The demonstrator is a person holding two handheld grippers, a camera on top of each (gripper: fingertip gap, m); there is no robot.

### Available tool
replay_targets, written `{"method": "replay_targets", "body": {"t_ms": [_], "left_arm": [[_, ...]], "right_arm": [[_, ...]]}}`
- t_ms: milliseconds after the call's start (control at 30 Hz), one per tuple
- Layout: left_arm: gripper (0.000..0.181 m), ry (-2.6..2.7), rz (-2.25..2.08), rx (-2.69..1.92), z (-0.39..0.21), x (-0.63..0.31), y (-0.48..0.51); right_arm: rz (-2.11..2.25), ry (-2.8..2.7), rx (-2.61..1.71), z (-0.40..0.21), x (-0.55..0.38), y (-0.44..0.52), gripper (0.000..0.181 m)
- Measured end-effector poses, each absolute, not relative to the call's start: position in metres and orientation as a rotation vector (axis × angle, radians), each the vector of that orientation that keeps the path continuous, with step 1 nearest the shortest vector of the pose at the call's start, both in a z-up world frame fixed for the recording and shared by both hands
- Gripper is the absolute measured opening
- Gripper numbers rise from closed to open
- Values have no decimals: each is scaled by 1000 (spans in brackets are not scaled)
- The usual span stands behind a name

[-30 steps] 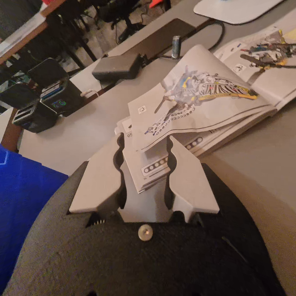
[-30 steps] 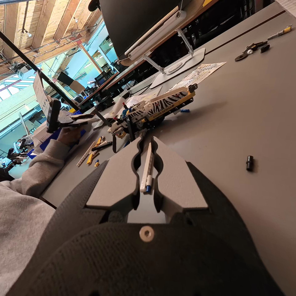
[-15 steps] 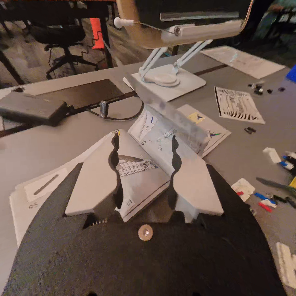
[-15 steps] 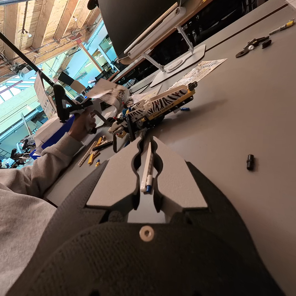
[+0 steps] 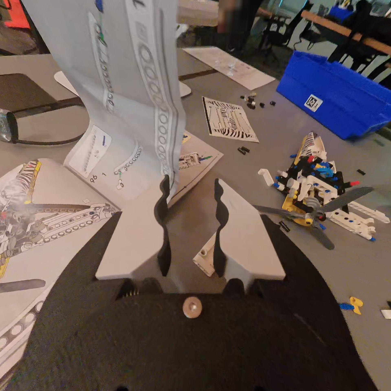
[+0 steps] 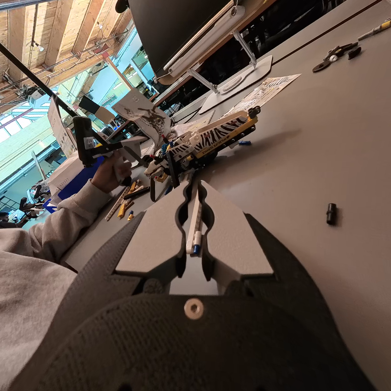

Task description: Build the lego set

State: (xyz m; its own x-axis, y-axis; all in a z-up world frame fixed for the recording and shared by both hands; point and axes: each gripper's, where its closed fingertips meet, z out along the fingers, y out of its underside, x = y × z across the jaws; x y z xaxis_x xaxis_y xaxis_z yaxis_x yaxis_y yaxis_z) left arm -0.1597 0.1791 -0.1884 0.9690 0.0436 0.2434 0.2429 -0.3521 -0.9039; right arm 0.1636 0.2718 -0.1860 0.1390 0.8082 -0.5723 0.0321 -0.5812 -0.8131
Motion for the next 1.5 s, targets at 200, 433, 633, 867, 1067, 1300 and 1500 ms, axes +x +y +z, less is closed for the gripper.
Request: {"method": "replay_targets", "body": {"t_ms": [200,433,633,867,1067,1300,1500], "left_arm": [[38,-236,-24,-1913,-174,-198,152],[31,-556,-193,-1636,-144,-257,103],[26,-586,-210,-1514,-125,-262,63],[27,-549,-238,-1586,-136,-240,61],[33,-456,-451,-1644,-140,-183,83],[36,-276,-313,-1767,-153,-150,92],[38,-129,35,-1896,-181,-154,100]], "right_arm": [[1519,-819,-1751,-185,163,270,2],[1515,-822,-1723,-183,165,269,0],[1511,-816,-1716,-182,165,270,0],[1506,-788,-1733,-183,166,273,0],[1466,-757,-1655,-175,171,275,0],[1435,-753,-1649,-175,172,276,0],[1416,-760,-1633,-174,172,275,0]]}}
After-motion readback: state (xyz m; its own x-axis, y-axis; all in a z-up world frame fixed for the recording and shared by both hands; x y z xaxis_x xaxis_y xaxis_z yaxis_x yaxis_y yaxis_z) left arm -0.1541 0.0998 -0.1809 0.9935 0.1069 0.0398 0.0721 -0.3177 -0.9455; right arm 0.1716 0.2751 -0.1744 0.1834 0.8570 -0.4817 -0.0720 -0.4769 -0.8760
